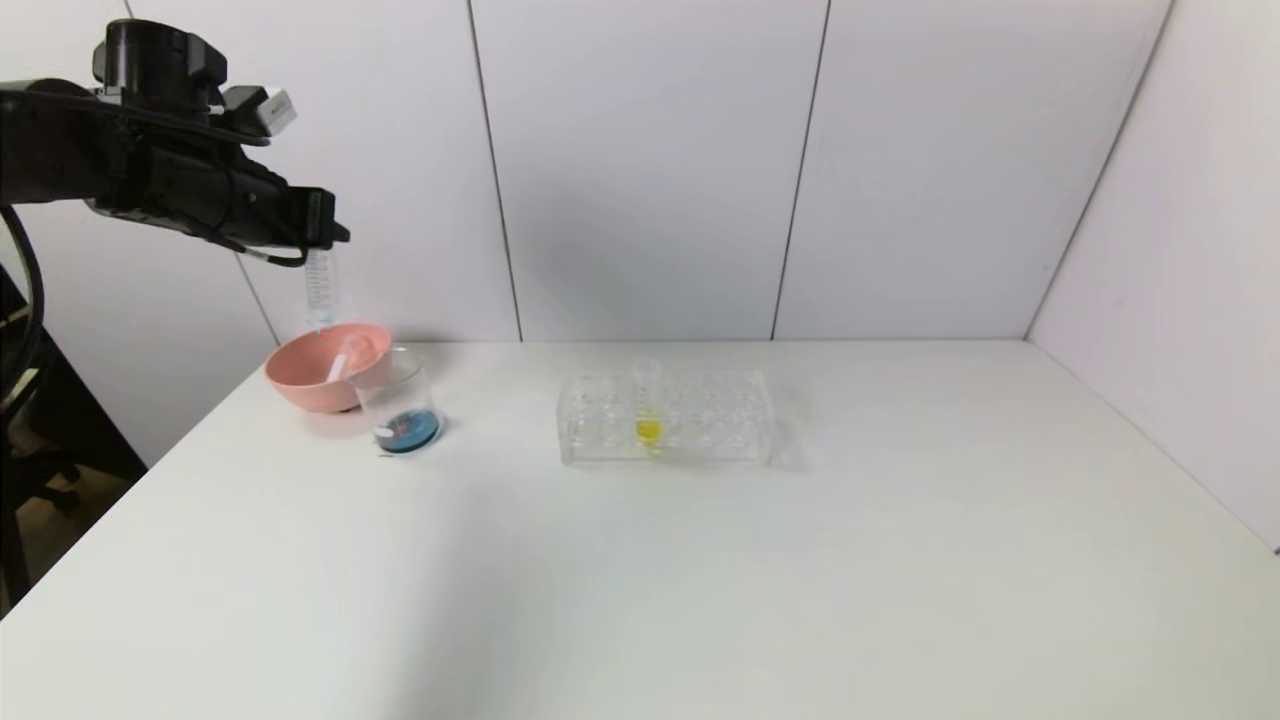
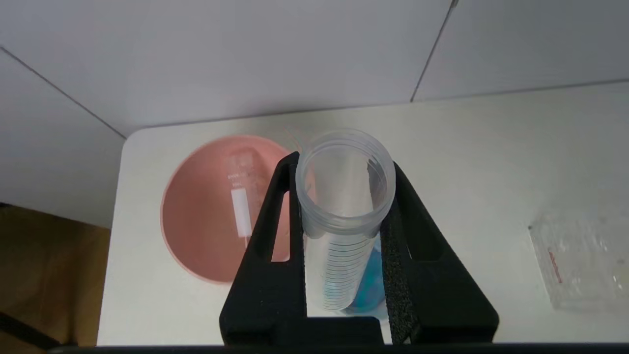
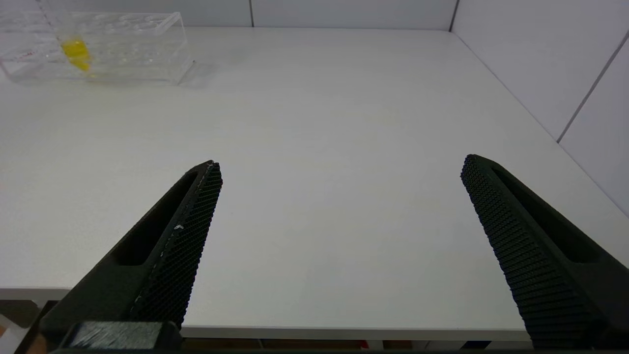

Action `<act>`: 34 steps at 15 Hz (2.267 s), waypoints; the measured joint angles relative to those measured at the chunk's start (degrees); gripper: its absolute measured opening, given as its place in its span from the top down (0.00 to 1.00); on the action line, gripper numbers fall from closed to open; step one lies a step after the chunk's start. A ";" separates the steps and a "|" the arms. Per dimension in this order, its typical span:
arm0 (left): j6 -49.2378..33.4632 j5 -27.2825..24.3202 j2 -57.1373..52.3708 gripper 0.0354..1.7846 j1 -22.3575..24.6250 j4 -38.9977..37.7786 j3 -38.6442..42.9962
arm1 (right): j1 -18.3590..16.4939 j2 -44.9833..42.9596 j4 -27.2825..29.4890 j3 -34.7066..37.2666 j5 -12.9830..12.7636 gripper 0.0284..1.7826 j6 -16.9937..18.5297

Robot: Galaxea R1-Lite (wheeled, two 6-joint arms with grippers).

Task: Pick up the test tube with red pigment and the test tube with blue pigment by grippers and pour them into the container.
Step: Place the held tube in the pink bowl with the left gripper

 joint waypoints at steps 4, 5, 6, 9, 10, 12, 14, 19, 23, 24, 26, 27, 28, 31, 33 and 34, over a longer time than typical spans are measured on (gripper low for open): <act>-0.04 0.23 2.40 0.76 0.23 -9.00 2.71 | -0.02 0.00 0.02 0.00 0.00 0.00 0.00; -0.09 0.22 2.93 0.76 0.39 -10.01 3.28 | -0.02 0.00 0.02 0.00 0.00 0.00 0.00; -0.12 0.20 3.44 0.76 0.69 -11.08 4.08 | 0.00 0.00 0.02 0.00 0.00 0.00 0.00; -0.12 0.20 4.41 0.76 1.88 -16.32 7.97 | -0.05 0.00 0.02 0.00 0.00 0.00 0.00; -0.12 0.22 4.72 0.76 2.18 -18.86 9.62 | -0.02 0.00 0.02 0.00 0.00 0.00 0.00; 0.00 0.39 5.49 0.76 2.95 -24.50 13.18 | 0.00 0.00 0.00 0.00 0.00 0.00 0.00; -0.17 1.94 6.42 0.76 3.60 -29.40 16.10 | -0.05 0.00 0.02 0.00 0.00 0.00 0.00; -0.63 3.75 9.09 0.76 5.74 -36.93 20.50 | -0.05 0.00 0.02 0.00 0.00 0.00 0.00; -0.59 3.10 11.04 0.76 7.62 -42.17 23.08 | 0.00 0.00 0.02 0.00 0.00 0.00 0.00; -0.59 3.10 11.35 0.76 7.69 -42.19 23.21 | 0.00 0.00 0.00 0.00 0.00 0.00 0.00; -0.63 3.04 11.79 0.76 7.70 -42.17 23.54 | -0.02 0.00 0.00 0.00 0.00 0.00 0.00; -0.63 3.04 11.87 0.76 7.78 -42.19 23.87 | -0.05 0.00 0.02 0.00 0.00 0.00 0.00; -0.61 3.06 11.93 0.76 7.89 -42.22 24.04 | -0.05 0.00 0.00 0.00 0.00 0.00 0.00; -0.50 2.95 12.31 0.75 8.06 -41.91 24.11 | -0.02 0.00 0.02 0.00 0.00 0.00 0.00; -0.50 3.04 12.46 0.69 8.19 -42.17 24.06 | -0.02 0.00 0.02 0.00 0.00 0.00 0.00; -0.48 2.99 12.51 0.63 8.19 -42.19 24.02 | -0.02 0.00 0.00 0.00 0.00 0.00 0.00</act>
